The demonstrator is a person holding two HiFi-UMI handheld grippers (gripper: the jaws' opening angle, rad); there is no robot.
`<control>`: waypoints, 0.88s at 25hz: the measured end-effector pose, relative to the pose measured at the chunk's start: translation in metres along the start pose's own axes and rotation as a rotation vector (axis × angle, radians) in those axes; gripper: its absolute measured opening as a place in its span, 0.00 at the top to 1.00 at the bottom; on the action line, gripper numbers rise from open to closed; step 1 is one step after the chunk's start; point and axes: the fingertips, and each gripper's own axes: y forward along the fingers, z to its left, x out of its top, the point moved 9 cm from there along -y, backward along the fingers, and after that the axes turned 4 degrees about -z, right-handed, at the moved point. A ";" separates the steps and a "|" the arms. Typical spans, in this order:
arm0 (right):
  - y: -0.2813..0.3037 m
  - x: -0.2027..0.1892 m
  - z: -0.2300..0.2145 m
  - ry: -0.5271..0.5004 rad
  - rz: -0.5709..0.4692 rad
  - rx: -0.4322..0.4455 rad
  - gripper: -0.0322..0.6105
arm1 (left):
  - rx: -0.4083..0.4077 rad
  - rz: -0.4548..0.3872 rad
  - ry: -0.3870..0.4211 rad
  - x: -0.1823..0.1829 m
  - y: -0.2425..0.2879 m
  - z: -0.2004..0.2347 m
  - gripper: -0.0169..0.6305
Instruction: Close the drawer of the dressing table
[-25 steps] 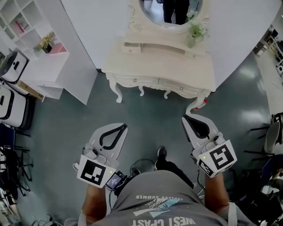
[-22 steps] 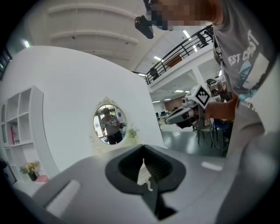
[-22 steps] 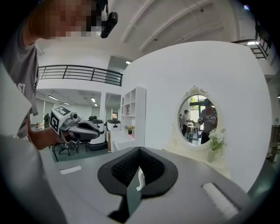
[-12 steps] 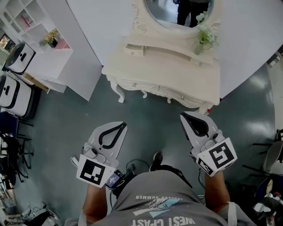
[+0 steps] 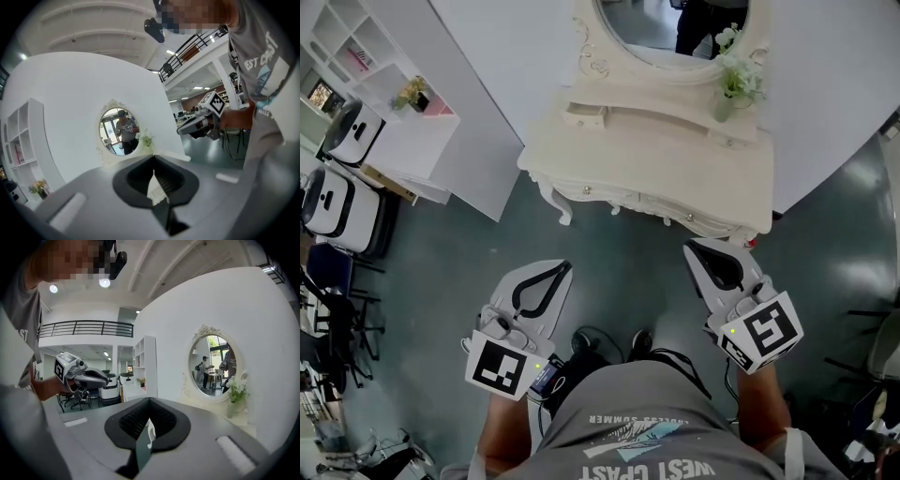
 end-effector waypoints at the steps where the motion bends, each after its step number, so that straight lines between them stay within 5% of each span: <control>1: 0.001 -0.001 -0.002 0.001 0.002 -0.002 0.95 | 0.001 0.006 -0.012 -0.001 0.003 0.002 0.97; 11: 0.014 -0.001 -0.025 0.003 0.042 -0.139 0.95 | -0.117 -0.046 -0.030 -0.020 0.055 0.041 0.97; 22: 0.082 0.025 -0.036 0.023 0.075 -0.360 0.95 | -0.285 -0.144 -0.038 -0.044 0.123 0.153 0.97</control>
